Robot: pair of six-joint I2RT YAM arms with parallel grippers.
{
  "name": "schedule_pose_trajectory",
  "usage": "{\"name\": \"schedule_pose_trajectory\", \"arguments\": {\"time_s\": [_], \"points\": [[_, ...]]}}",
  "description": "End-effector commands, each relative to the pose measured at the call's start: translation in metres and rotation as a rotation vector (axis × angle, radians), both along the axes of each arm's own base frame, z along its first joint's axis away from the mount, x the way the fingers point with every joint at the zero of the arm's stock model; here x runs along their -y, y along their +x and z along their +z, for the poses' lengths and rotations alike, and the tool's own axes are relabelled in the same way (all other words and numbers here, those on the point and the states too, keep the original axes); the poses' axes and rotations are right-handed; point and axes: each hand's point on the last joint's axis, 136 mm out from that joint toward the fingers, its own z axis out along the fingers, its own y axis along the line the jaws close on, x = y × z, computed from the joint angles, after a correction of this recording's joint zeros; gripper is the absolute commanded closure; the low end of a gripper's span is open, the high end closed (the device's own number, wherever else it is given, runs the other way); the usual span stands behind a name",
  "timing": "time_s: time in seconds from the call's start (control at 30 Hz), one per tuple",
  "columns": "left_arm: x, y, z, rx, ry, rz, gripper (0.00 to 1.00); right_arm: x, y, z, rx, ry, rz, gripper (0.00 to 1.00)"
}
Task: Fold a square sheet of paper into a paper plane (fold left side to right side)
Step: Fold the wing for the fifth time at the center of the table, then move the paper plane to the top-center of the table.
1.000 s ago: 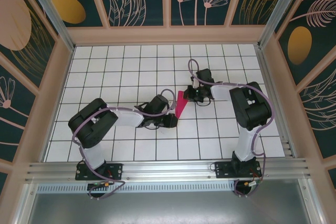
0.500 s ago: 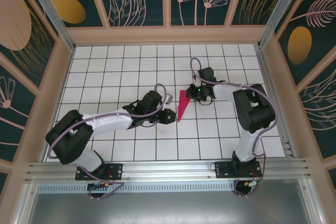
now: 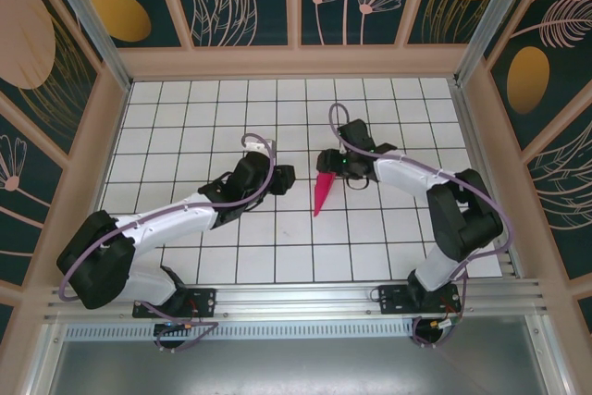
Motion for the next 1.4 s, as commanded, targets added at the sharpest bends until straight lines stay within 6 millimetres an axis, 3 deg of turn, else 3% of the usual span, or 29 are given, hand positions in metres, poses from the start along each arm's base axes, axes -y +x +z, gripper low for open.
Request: {"name": "schedule_pose_trajectory", "arguments": {"time_s": [0.0,0.07,0.17,0.27,0.33,0.37,0.5,0.6,0.77,0.93,1.0,1.13,1.23,1.37], "points": [[-0.002,0.011,0.018,0.053,-0.027,0.053,0.53,0.020,-0.012,-0.026,-0.064,-0.091,-0.082,0.34],[-0.003,0.010,0.015,0.046,-0.026,0.052,0.53,0.023,-0.015,-0.030,-0.069,-0.095,-0.089,0.35],[-0.004,0.011,0.014,0.046,-0.025,0.061,0.53,0.022,-0.022,-0.034,-0.094,-0.081,-0.083,0.50],[-0.008,0.011,0.017,0.055,-0.025,0.076,0.52,0.018,-0.031,-0.037,-0.130,-0.046,-0.068,0.72],[-0.012,0.011,0.022,0.067,-0.019,0.089,0.52,0.010,-0.034,-0.029,-0.129,0.000,-0.038,0.95],[-0.014,0.011,0.024,0.073,-0.018,0.094,0.52,0.004,-0.034,-0.022,-0.117,0.031,-0.019,1.00],[-0.024,0.010,0.033,0.100,-0.016,0.126,0.49,-0.019,-0.036,0.025,-0.021,0.177,0.094,1.00],[-0.029,0.009,0.038,0.117,-0.020,0.142,0.46,-0.021,-0.046,0.042,0.015,0.255,0.148,1.00],[-0.030,0.009,0.038,0.116,-0.016,0.145,0.45,-0.003,-0.058,0.014,-0.067,0.359,0.154,1.00],[-0.030,0.009,0.038,0.111,-0.003,0.142,0.44,0.030,-0.052,-0.029,-0.133,0.297,0.090,1.00],[-0.030,0.009,0.040,0.113,0.002,0.143,0.43,0.049,-0.046,-0.036,-0.135,0.222,0.032,0.90],[-0.035,0.010,0.047,0.131,0.007,0.156,0.39,0.076,-0.036,-0.021,-0.091,0.052,-0.047,0.65],[-0.038,0.011,0.050,0.145,0.012,0.168,0.31,0.084,-0.039,-0.006,-0.062,-0.073,-0.072,0.55],[-0.039,0.012,0.051,0.154,0.006,0.178,0.21,0.066,-0.053,0.000,-0.064,-0.133,-0.028,0.50]]}}
